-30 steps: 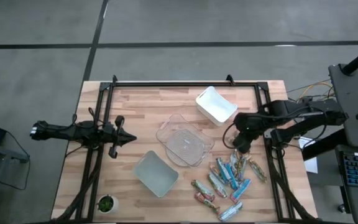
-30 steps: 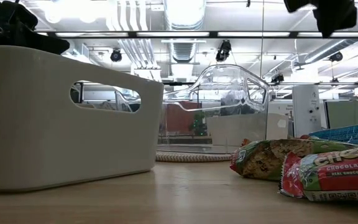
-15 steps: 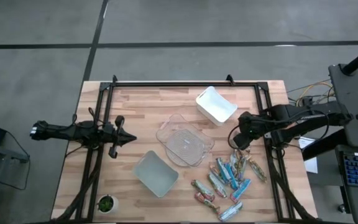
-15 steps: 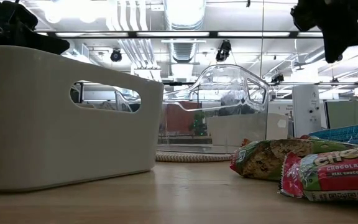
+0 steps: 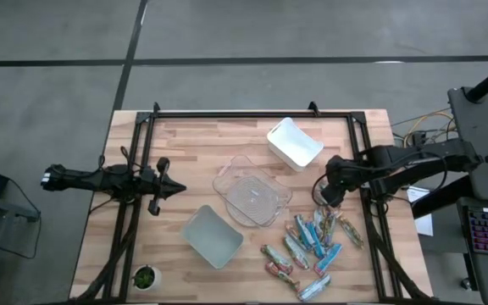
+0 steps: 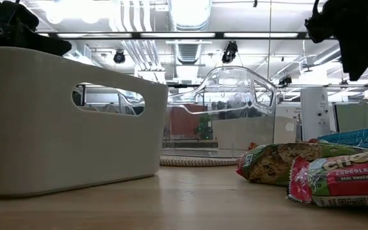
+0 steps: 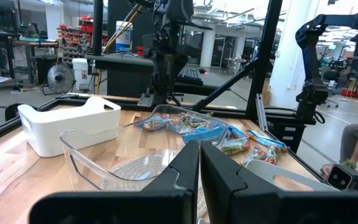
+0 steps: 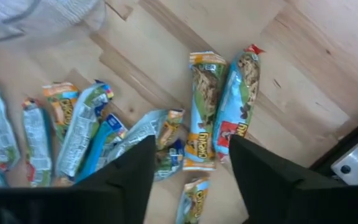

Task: Pick and place Granola Bars by type
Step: Put the red granola bar into the gray bin

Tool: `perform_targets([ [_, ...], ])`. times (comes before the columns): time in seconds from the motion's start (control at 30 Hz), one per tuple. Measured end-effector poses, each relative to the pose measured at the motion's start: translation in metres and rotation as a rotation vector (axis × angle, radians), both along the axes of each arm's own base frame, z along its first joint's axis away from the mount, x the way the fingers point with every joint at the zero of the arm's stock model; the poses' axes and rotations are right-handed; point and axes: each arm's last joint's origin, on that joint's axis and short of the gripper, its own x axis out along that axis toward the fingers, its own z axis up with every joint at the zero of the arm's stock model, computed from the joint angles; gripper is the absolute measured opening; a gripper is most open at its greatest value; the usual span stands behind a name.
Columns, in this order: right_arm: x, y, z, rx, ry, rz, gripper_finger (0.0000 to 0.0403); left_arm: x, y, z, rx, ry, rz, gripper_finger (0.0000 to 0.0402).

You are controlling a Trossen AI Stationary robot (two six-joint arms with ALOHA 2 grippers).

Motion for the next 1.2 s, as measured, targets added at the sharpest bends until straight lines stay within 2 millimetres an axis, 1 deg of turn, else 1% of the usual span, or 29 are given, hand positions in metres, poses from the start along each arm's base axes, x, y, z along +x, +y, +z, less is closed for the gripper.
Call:
perform_targets([
  [0.17, 0.005, 0.000, -0.004, -0.012, 0.032, 0.041, 0.0249, 0.000, 0.000, 0.000, 0.000, 0.000, 0.000, 0.0000],
  [0.37, 0.010, -0.003, -0.002, 0.003, 0.038, 0.059, 0.0269, 0.000, 0.000, 0.000, 0.000, 0.000, 0.000, 0.0000],
  [0.53, 0.012, -0.011, 0.004, -0.009, 0.022, 0.090, 0.0270, 0.000, 0.000, 0.000, 0.000, 0.000, 0.000, 0.0000],
  [0.7, 0.009, -0.026, 0.005, 0.041, 0.055, 0.067, 0.0266, 0.000, 0.000, 0.000, 0.000, 0.000, 0.000, 0.0000],
  [0.93, 0.006, -0.049, 0.004, 0.029, 0.064, 0.022, 0.0267, 0.000, 0.000, 0.000, 0.000, 0.000, 0.001, 0.0000],
  [1.2, 0.016, -0.065, -0.008, 0.008, 0.142, 0.078, 0.0264, 0.000, 0.000, 0.000, 0.000, 0.000, 0.000, 0.0000],
])
